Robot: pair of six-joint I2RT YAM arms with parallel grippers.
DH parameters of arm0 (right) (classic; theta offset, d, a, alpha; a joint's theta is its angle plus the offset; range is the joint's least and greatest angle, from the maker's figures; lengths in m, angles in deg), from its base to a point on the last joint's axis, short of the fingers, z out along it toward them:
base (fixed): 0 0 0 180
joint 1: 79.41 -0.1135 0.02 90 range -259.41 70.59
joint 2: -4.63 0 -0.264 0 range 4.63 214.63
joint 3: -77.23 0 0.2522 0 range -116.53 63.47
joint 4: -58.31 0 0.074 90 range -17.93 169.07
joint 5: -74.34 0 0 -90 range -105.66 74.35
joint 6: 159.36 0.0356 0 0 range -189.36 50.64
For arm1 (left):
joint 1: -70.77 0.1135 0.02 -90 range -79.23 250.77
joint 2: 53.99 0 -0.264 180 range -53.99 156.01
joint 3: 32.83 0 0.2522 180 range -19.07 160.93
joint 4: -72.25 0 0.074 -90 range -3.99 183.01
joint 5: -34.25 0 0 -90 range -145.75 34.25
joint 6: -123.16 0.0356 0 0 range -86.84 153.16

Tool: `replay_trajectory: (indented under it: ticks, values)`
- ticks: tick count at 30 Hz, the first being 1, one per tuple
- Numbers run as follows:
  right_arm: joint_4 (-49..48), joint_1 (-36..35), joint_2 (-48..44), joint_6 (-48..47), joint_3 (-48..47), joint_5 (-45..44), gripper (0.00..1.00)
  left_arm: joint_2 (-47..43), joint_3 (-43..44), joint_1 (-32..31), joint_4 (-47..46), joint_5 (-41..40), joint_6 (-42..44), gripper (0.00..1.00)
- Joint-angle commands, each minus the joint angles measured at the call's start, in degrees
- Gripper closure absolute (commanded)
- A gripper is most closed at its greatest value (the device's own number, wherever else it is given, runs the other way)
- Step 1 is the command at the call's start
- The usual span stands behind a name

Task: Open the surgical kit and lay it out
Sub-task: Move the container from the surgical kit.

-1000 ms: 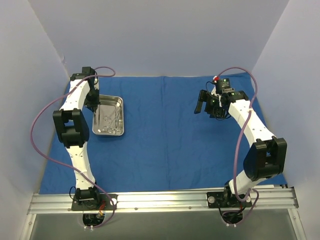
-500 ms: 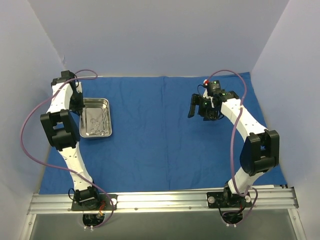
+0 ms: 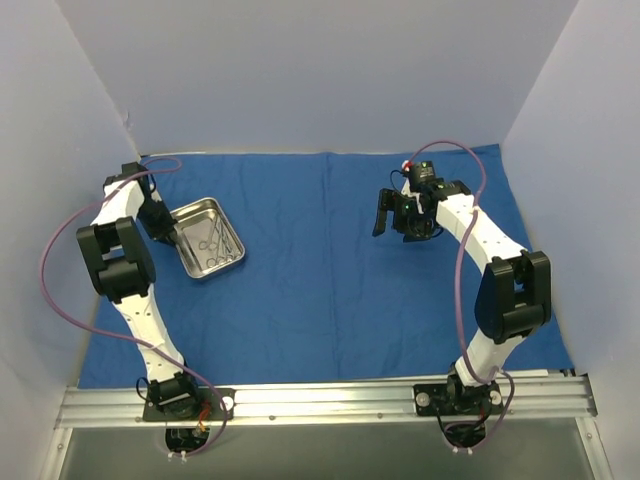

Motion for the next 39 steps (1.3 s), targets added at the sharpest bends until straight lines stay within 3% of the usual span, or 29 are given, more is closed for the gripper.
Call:
replay_trajectory:
  ticks: [1,10,15,19,24,28,33,39]
  values:
    - [0.71,-0.45,-0.26,-0.48,-2.97,0.18,0.16,-0.36,1.61,1.87,-2.82,1.38,-5.63,0.98]
    - [1.24,-0.45,-0.53,-0.39,-3.76,-1.14,0.16,0.17,0.47,4.59,-2.74,-0.46,-9.06,0.94]
    - [1.06,-0.45,-0.79,0.13,-2.97,-1.14,0.16,-0.62,-0.85,5.21,-2.65,-1.78,-9.5,0.69]
    - [0.98,-0.45,-0.79,0.22,-2.8,-1.14,0.16,-3.24,-1.2,5.21,-1.68,-4.15,-9.24,0.62]
    - [1.24,-0.45,-0.61,0.22,-2.88,-0.97,0.16,-9.22,-0.59,4.25,-1.24,-9.33,-10.29,0.61]
    - [1.68,-0.45,-0.61,0.05,-2.8,-1.05,0.16,-13.1,4.58,-0.41,-1.42,-13.47,-8.1,0.61]
    - [2.03,-0.45,-0.61,-0.04,-2.79,-1.4,0.16,-6.35,17.15,-5.68,7.61,-18.92,-7.57,0.61]
    - [3.0,-0.37,-1.14,0.48,-2.8,-2.37,0.16,1.83,23.75,-7.27,7.72,-12.79,-4.58,0.62]
